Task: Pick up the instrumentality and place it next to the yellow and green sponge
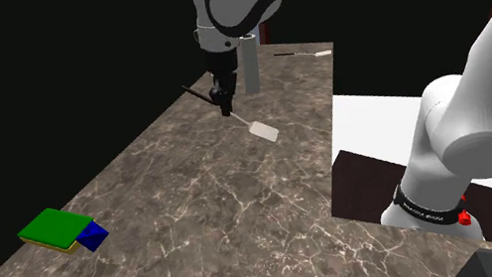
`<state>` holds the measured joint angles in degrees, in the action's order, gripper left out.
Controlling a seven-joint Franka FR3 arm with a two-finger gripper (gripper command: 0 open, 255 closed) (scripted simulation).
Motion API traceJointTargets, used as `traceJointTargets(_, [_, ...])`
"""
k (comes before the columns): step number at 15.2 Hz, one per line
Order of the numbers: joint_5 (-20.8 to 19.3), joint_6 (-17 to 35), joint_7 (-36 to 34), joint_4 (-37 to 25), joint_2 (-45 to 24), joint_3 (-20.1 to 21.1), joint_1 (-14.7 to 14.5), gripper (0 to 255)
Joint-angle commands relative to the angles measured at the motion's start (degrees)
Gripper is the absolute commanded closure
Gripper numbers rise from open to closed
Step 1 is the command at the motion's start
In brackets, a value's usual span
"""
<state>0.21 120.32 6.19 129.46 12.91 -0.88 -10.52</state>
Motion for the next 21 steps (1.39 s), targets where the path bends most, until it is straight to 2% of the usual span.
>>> traceJointTargets(1, [0.3, -0.1, -2.7, -1.3, -1.2, 1.7, -1.1, 255])
traceJointTargets(11, [-0.6, -1.3, -16.4, -12.3, -11.0, 9.3, -6.7, 255])
traceJointTargets(21, [-4.8, -5.7, -29.2, -30.3, -25.3, 14.3, -13.3, 255])
